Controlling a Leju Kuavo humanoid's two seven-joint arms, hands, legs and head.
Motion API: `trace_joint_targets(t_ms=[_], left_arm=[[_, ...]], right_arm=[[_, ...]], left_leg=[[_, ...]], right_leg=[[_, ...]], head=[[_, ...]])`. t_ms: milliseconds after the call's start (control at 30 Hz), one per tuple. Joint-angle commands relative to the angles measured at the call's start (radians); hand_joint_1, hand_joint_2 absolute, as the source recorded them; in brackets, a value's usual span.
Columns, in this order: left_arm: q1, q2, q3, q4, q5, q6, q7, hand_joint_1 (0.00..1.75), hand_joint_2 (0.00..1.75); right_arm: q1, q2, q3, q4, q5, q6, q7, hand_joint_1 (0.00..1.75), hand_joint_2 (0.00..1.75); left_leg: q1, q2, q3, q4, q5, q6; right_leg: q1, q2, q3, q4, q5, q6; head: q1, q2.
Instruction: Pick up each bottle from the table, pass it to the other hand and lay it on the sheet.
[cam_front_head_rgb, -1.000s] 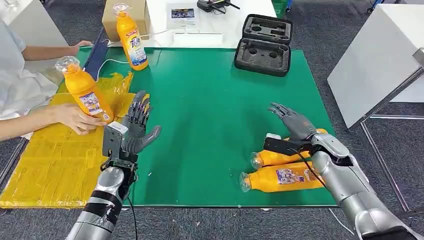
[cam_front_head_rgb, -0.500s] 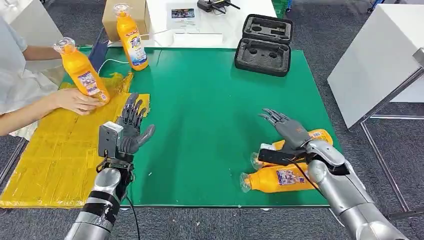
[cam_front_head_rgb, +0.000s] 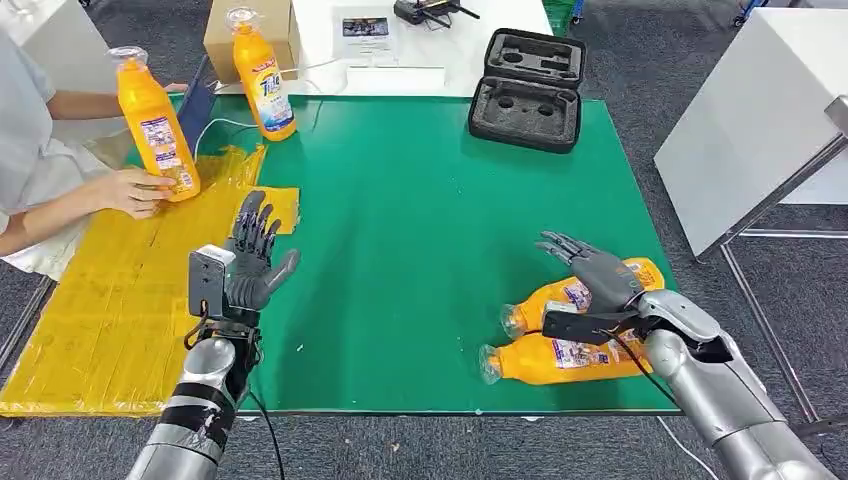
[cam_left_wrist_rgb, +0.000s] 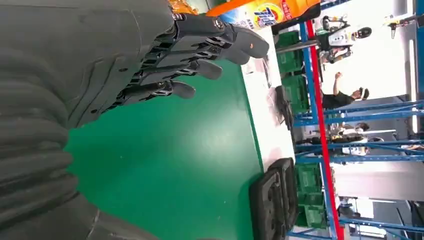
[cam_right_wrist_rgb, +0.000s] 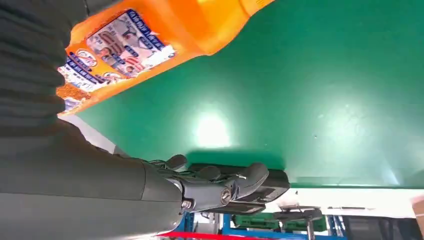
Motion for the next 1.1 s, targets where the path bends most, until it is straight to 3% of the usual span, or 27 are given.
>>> trace_joint_targets(t_ms=[33,133,167,200,400,433,467,567,733,767,833,867,900,1100], left_arm=[[-0.051,0.000,0.027,0.076,0.006,-0.002,-0.003,0.00,1.75],[-0.051,-0.001,0.027,0.078,0.008,-0.002,-0.004,0.00,1.75],[-0.052,-0.001,0.027,0.078,0.008,-0.002,-0.004,0.00,1.75],[-0.053,-0.002,0.027,0.079,0.008,-0.003,-0.004,0.00,1.75],[-0.059,-0.002,0.025,0.090,0.015,-0.008,-0.004,0.00,1.75],[-0.059,-0.003,0.025,0.091,0.016,-0.008,-0.004,0.00,1.75],[-0.059,-0.003,0.024,0.094,0.017,-0.009,-0.004,0.00,1.75],[-0.061,-0.003,0.022,0.095,0.018,-0.010,-0.004,0.00,1.75],[-0.062,-0.003,0.021,0.096,0.018,-0.011,-0.004,0.00,1.75],[-0.063,-0.003,0.020,0.096,0.019,-0.011,-0.003,0.00,1.75],[-0.062,-0.006,0.015,0.093,0.023,-0.010,0.005,0.00,1.75],[-0.062,-0.006,0.015,0.093,0.023,-0.010,0.005,0.00,1.75],[-0.062,-0.007,0.013,0.094,0.024,-0.010,0.005,0.00,1.75],[-0.062,-0.006,0.014,0.094,0.024,-0.010,0.005,0.00,1.75]], right_arm=[[-0.023,-0.016,-0.017,0.029,0.006,0.008,0.029,0.00,1.75],[-0.039,-0.009,-0.021,0.067,0.025,-0.003,0.045,0.00,1.75],[-0.040,-0.014,-0.025,0.073,0.023,-0.004,0.042,0.00,1.75],[-0.046,-0.022,-0.027,0.083,0.028,-0.003,0.048,0.00,1.75],[-0.078,-0.039,-0.046,0.151,0.031,0.014,0.059,0.00,1.75],[-0.082,-0.036,-0.046,0.166,0.035,0.014,0.062,0.00,1.75],[-0.086,-0.032,-0.044,0.183,0.043,0.011,0.065,0.00,1.75],[-0.092,-0.021,-0.036,0.210,0.056,-0.002,0.074,0.00,1.75],[-0.098,-0.016,-0.032,0.225,0.063,-0.001,0.080,0.00,1.75],[-0.102,-0.013,-0.028,0.235,0.069,-0.004,0.085,0.00,1.75],[-0.131,0.017,-0.003,0.334,0.139,-0.058,0.144,0.00,1.75],[-0.131,0.017,-0.003,0.334,0.139,-0.058,0.144,0.00,1.75],[-0.132,0.017,-0.003,0.341,0.140,-0.063,0.141,0.00,1.75],[-0.134,0.015,-0.004,0.342,0.140,-0.062,0.142,0.00,1.75]], left_leg=[[0.000,0.001,0.010,-0.001,-0.004,-0.001],[0.000,0.002,0.011,0.000,-0.005,-0.001],[0.000,0.003,0.017,0.001,-0.009,-0.002],[0.000,0.002,0.012,0.000,-0.005,-0.001],[0.000,0.002,0.018,0.002,-0.009,-0.001],[0.000,0.002,0.011,0.000,-0.005,-0.001],[0.000,0.003,0.018,0.001,-0.009,-0.001],[0.000,0.002,0.009,-0.001,-0.004,-0.001],[0.001,0.003,0.014,0.000,-0.006,-0.001],[0.000,0.001,0.008,-0.001,-0.003,-0.001],[0.001,0.004,0.014,0.000,-0.007,-0.001],[0.001,0.003,0.008,-0.001,-0.003,0.000],[0.001,0.005,0.016,0.000,-0.008,-0.001],[0.000,0.003,0.010,-0.001,-0.004,-0.001]], right_leg=[[0.000,0.001,0.010,-0.001,-0.004,-0.001],[0.000,0.002,0.011,-0.001,-0.004,-0.001],[0.000,0.003,0.018,0.000,-0.007,-0.002],[0.000,0.003,0.012,-0.001,-0.004,-0.001],[0.000,0.003,0.019,0.000,-0.008,-0.002],[0.000,0.003,0.012,-0.001,-0.004,-0.001],[0.000,0.004,0.018,-0.001,-0.007,-0.002],[0.000,0.002,0.009,-0.002,-0.002,-0.001],[0.001,0.003,0.014,-0.002,-0.005,-0.002],[0.000,0.002,0.008,-0.002,-0.002,-0.001],[0.001,0.005,0.015,-0.002,-0.005,-0.001],[0.001,0.003,0.008,-0.003,-0.001,-0.001],[0.001,0.005,0.016,-0.002,-0.005,-0.002],[0.000,0.003,0.010,-0.002,-0.003,-0.001]], head=[[0.000,0.000],[0.000,0.000],[0.000,0.000],[0.000,0.000],[0.000,0.000],[0.000,0.000],[0.000,0.000],[0.000,0.000],[0.000,0.000],[0.000,0.000],[0.000,0.000],[0.000,0.000],[0.000,0.000],[0.000,0.000]])
